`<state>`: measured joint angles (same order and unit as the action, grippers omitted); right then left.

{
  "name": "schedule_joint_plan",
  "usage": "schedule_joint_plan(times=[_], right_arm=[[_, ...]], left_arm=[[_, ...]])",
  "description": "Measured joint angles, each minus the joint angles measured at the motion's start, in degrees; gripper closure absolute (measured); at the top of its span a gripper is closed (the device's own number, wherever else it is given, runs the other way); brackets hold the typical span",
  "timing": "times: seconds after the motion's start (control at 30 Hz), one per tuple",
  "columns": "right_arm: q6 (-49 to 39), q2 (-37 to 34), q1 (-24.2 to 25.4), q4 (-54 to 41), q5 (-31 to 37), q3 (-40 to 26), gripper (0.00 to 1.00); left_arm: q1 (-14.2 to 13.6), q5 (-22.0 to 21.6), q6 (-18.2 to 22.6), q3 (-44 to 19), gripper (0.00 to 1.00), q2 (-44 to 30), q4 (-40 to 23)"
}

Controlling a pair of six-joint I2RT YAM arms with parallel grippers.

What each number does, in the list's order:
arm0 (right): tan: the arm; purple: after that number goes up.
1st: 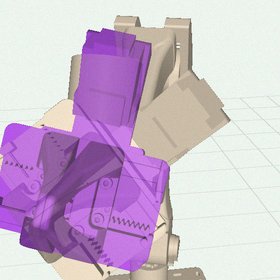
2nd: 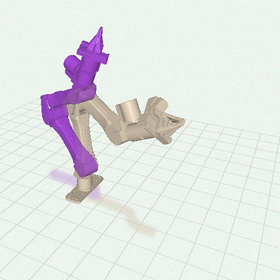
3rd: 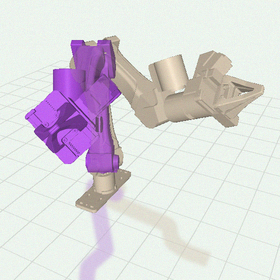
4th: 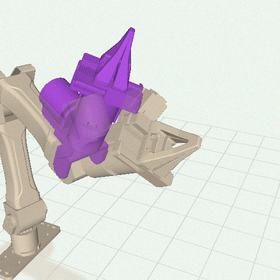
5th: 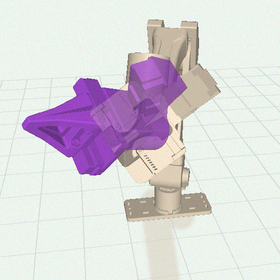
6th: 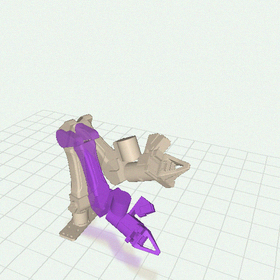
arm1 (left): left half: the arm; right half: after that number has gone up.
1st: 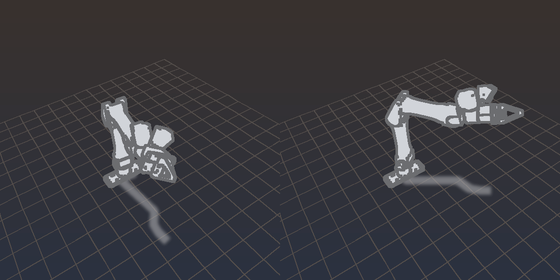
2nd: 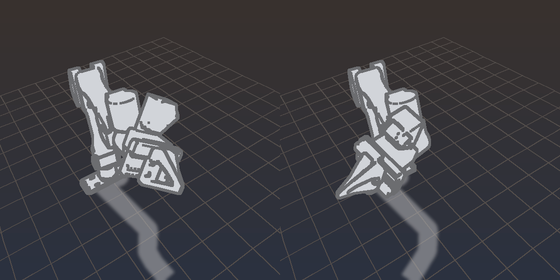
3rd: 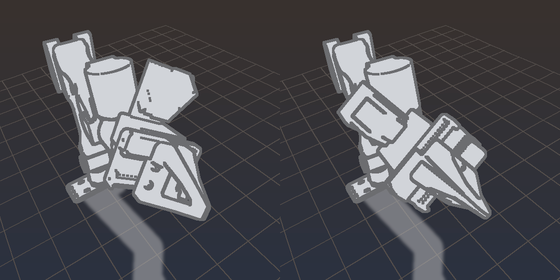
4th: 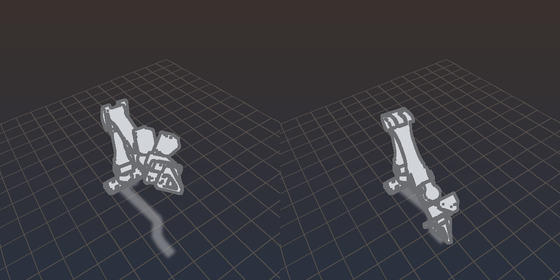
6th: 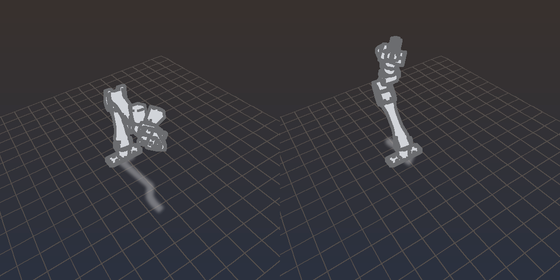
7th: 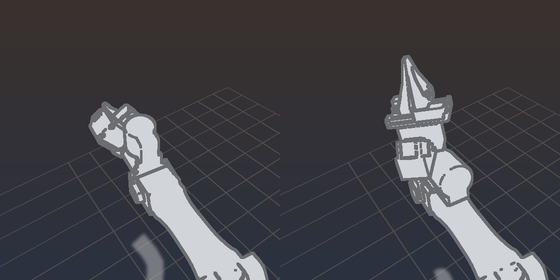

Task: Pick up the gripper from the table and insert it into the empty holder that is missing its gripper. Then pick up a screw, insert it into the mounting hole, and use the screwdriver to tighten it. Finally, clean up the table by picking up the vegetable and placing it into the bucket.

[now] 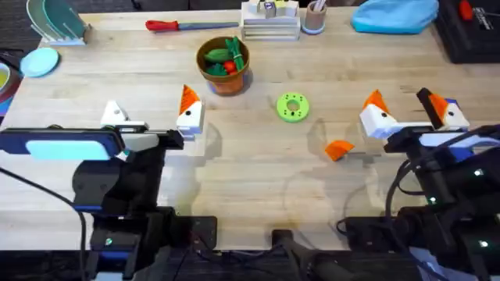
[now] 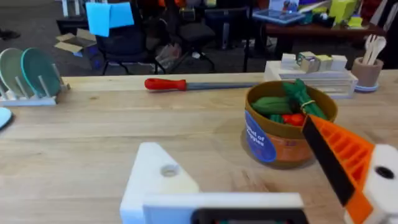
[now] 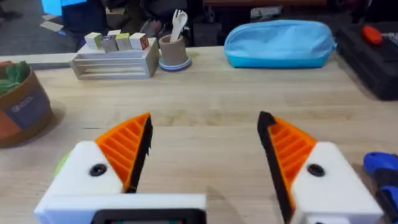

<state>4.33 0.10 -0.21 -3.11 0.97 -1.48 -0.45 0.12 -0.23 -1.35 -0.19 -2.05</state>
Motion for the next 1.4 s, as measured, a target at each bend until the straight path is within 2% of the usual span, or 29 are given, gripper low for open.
schedule_joint_plan(times=[0.17, 0.33, 0.73, 0.87, 1.03, 1.13, 1.27, 1.4], right_arm=[[1.4, -0.5, 0.0, -8.1, -0.6, -4.4, 0.01], [1.9, -5.4, 0.0, -16.4, -2.6, -15.0, 0.01], [2.0, -30.6, 0.0, -38.5, -4.9, -47.3, 0.01], [1.9, -37.1, 0.0, -41.3, -5.0, -53.2, 0.01], [2.0, -40.1, 0.0, -42.0, -5.0, -54.0, 0.01], [2.0, -40.9, 0.0, -42.0, -5.0, -54.0, 0.01], [2.0, -41.0, 0.0, -42.0, -5.0, -54.0, 0.01], [1.9, -41.0, 0.0, -42.0, -5.0, -54.0, 0.01]], left_arm=[[0.0, -3.0, 0.2, -9.0, 0.008, -0.7, -8.9], [0.0, -4.5, 0.2, -21.8, 0.008, -6.4, -19.2], [0.0, -5.1, 0.2, -58.0, 0.008, -33.9, -48.7], [0.0, -4.1, 0.2, -63.2, 0.008, -39.8, -51.3], [0.0, -2.6, -0.1, -63.4, 0.008, -43.5, -54.5], [0.0, -4.0, -5.5, -63.4, 0.008, -45.8, -56.6], [0.0, -6.2, -17.1, -63.4, 0.008, -50.8, -61.9], [0.4, -9.7, -35.2, -63.3, 0.01, -56.6, -72.0]])
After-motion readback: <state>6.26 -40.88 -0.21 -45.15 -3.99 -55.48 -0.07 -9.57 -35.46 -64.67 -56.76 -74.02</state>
